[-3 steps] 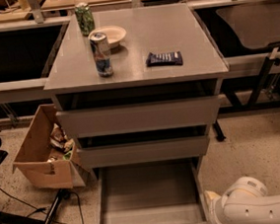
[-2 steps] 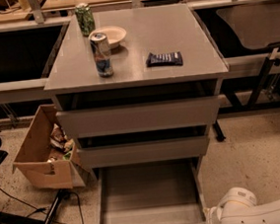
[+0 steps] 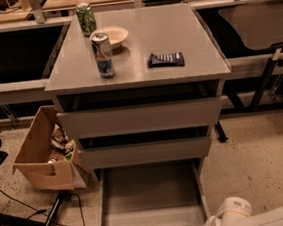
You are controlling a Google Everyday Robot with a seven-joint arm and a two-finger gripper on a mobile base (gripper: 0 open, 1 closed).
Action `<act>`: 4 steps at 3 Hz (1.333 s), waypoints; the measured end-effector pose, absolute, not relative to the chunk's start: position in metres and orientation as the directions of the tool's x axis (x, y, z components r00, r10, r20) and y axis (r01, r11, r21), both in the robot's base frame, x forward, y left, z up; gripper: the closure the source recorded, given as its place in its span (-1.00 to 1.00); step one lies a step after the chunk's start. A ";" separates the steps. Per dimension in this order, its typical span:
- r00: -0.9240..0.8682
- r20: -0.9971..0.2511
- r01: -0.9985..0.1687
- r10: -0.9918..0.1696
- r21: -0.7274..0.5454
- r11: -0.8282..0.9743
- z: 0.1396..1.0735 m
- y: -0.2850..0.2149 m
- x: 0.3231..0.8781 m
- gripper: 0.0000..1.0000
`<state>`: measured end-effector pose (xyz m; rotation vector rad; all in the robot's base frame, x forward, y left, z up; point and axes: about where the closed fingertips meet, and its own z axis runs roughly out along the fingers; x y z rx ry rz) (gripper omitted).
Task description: Close bottom drawer
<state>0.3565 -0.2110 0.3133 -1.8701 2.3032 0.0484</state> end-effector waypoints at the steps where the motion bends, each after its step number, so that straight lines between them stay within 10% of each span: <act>1: -0.200 -0.155 -0.973 -0.967 -0.082 0.214 0.314 -0.211 0.356 0.83; 4: -0.391 -0.156 -0.918 -0.907 -0.005 0.397 0.153 -0.212 0.347 1.00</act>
Offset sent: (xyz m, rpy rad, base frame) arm -0.0219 0.0113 -0.1155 0.0155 0.1875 -0.0787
